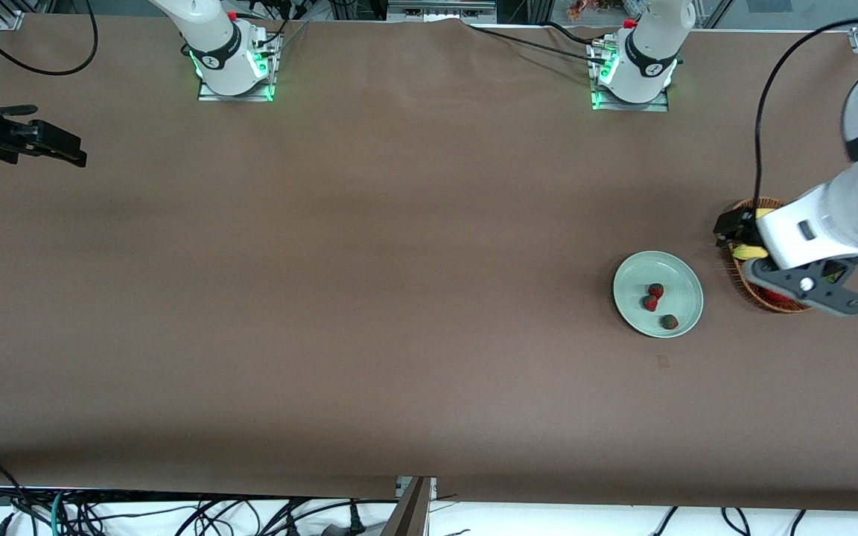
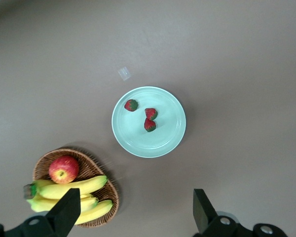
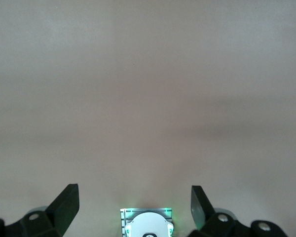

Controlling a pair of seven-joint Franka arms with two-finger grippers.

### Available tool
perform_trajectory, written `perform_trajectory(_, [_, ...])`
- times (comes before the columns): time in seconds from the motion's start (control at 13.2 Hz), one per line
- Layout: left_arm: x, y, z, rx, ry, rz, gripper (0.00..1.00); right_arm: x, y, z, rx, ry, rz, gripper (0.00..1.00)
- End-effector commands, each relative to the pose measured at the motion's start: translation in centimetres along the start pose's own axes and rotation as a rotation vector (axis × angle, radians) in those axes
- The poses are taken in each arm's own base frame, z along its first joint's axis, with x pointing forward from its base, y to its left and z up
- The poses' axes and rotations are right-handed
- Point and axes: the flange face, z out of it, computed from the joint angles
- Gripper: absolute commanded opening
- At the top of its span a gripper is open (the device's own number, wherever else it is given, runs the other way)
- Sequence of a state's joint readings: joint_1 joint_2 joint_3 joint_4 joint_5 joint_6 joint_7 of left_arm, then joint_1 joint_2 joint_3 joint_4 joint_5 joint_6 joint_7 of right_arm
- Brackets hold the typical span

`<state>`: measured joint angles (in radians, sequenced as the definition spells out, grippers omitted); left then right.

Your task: Collect all strawberries into plate

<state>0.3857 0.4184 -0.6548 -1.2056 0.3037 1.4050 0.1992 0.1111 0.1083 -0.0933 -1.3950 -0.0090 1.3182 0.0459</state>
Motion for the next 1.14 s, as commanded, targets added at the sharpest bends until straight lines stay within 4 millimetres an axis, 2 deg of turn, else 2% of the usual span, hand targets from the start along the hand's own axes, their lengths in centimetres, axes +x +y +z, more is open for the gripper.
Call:
perform_trajectory(0.0, [-1.3, -0.2, -3.6, -0.016, 0.056, -0.033, 1.0, 0.1, 0.3, -0.7, -0.005, 0.01, -0.011, 1.0])
perform_trajectory(0.08, [-2.1, 1.1, -4.7, 0.0, 0.06, -0.052, 1.0, 0.1, 0.3, -0.7, -0.005, 0.01, -0.011, 1.0])
perform_trajectory(0.23, [-4.6, 2.1, -4.6, -0.001, 0.027, -0.216, 1.0, 0.1, 0.3, -0.7, -0.004, 0.012, -0.011, 1.0])
perform_trajectory(0.3, [-5.5, 3.2, -4.2, -0.054, 0.016, -0.283, 1.0, 0.1, 0.3, -0.7, -0.004, 0.012, -0.011, 1.0])
perform_trajectory(0.46, [-7.2, 2.4, -2.6, -0.118, 0.029, -0.366, 1.0, 0.1, 0.3, -0.7, -0.004, 0.012, -0.011, 1.0])
perform_trajectory(0.53, [-8.6, 2.6, -1.7, -0.107, 0.074, -0.384, 1.0, 0.1, 0.2, -0.7, -0.003, 0.01, -0.01, 1.0])
perform_trajectory(0.61, [-9.0, 3.7, -0.6, -0.092, 0.111, -0.379, 1.0, 0.1, 0.3, -0.7, -0.003, 0.01, -0.009, 1.0])
perform_trajectory(0.76, [-9.1, 4.4, 0.6, -0.083, 0.101, -0.367, 1.0, 0.1, 0.2, -0.7, -0.002, 0.01, -0.007, 1.0])
perform_trajectory(0.83, [-9.3, 3.7, 0.6, -0.085, 0.101, -0.37, 1.0, 0.1, 0.2, -0.7, -0.002, 0.01, -0.01, 1.0])
perform_trajectory(1.06, [-9.4, 3.7, 0.6, -0.083, 0.095, -0.368, 1.0, 0.1, 0.2, -0.7, -0.003, 0.01, -0.01, 1.0])
